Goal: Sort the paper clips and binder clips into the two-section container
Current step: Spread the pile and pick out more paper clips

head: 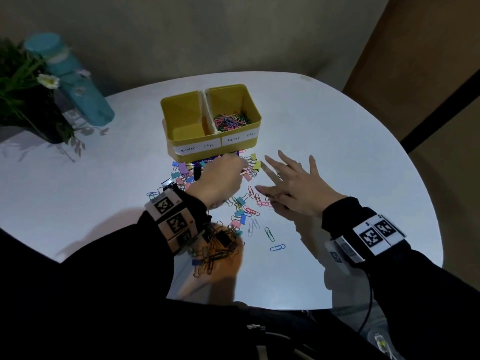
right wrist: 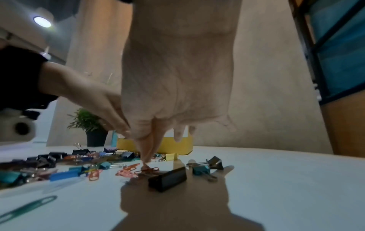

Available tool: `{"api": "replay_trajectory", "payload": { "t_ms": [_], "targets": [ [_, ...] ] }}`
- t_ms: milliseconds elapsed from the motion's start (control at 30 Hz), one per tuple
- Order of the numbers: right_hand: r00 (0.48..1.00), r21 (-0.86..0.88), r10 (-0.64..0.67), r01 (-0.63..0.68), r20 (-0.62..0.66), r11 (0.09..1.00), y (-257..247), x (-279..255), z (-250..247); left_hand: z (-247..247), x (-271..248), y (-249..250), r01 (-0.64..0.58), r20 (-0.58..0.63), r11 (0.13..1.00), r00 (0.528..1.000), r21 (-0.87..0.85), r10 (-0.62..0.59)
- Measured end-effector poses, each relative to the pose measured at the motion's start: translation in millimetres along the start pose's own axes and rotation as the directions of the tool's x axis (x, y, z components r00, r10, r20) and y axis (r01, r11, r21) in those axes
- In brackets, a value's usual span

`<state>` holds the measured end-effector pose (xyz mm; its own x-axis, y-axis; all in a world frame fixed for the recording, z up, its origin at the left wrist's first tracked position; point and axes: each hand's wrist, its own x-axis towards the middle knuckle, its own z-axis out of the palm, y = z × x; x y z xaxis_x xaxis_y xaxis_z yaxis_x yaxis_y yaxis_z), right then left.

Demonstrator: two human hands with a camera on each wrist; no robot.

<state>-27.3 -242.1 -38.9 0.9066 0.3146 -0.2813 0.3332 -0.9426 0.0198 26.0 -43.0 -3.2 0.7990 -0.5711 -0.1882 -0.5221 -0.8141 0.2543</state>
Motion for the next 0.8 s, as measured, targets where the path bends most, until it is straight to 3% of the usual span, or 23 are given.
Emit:
{"api": "replay_trajectory", "payload": {
  "t_ms": [67,167,233,333,500,567,633,700,800],
  "targets": [
    [0.999,-0.024,-0.016,0.015,-0.031,1.000,-3,5,-4,0,5,-1,0.002,0.035,0.999,0.999,0.040,-0.003],
    [1.000,-0.105,0.013,-0.013,-0.002,0.994,-9,19,0,3,5,5,-0.016,0.251,0.974,0.967,0.224,-0.042],
    [0.999,-0.091,0.051,-0.051,0.002,0.995,-8,20,2,9,1,4,-0.017,0.315,0.956,0.946,0.294,-0.081],
    [0.999,-0.040,0.053,-0.052,0.011,0.998,1,4,1,15,-3,-1,0.003,0.332,0.962,0.938,0.274,-0.097],
    [0.991,0.035,-0.106,0.104,0.077,0.994,6,-21,-2,16,8,0,-0.067,0.376,0.967,0.926,0.246,-0.031],
    [0.998,0.122,-0.061,0.062,-0.015,0.991,8,-21,-5,18,11,0,-0.056,0.290,0.966,0.957,0.252,-0.020],
    [0.996,0.186,0.011,0.005,-0.086,0.983,6,-15,-7,18,9,0,0.023,0.204,0.957,0.975,0.288,-0.085],
    [0.995,0.167,0.026,-0.011,-0.091,0.986,-1,-4,-6,21,4,-3,0.053,0.235,0.943,0.962,0.327,-0.136],
    [0.993,0.086,0.023,-0.013,-0.114,0.996,-12,12,-6,27,-7,-3,-0.023,0.300,0.935,0.950,0.353,-0.090]
  ]
}}
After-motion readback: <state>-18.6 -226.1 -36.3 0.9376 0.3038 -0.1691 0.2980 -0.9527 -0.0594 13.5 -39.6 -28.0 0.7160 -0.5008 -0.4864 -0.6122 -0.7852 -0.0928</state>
